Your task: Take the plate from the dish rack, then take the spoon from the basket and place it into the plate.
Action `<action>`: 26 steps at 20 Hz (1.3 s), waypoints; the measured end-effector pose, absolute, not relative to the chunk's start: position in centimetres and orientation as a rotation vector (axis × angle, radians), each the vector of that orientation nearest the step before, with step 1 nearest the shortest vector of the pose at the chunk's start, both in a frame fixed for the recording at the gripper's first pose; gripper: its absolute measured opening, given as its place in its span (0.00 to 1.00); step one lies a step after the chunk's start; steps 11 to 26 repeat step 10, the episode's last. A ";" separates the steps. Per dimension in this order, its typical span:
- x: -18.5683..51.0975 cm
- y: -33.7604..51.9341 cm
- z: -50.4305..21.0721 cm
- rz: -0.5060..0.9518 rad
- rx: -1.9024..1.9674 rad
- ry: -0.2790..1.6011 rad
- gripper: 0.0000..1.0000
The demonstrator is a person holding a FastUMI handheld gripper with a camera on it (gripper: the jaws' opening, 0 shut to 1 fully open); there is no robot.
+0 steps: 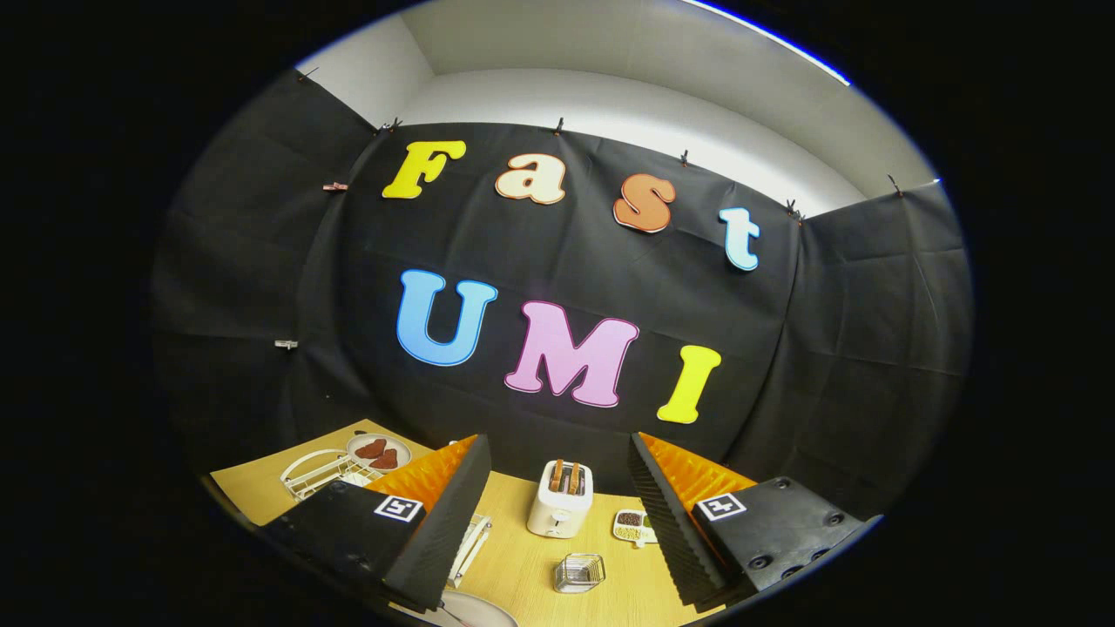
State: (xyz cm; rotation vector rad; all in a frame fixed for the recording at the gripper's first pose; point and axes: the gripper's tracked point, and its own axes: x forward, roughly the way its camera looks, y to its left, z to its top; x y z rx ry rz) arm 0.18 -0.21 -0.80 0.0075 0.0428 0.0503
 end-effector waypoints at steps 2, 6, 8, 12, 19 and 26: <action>0.0 -0.2 -1.0 0.051 0.009 0.046 0.98; -0.1 -0.3 -0.9 0.052 0.008 0.041 0.98; -0.2 -0.2 -1.0 0.055 0.007 0.041 0.98; -0.3 0.1 -1.0 0.059 0.004 0.038 0.98; -0.3 0.1 -1.0 0.059 0.004 0.038 0.98; -0.3 0.1 -1.0 0.059 0.004 0.038 0.98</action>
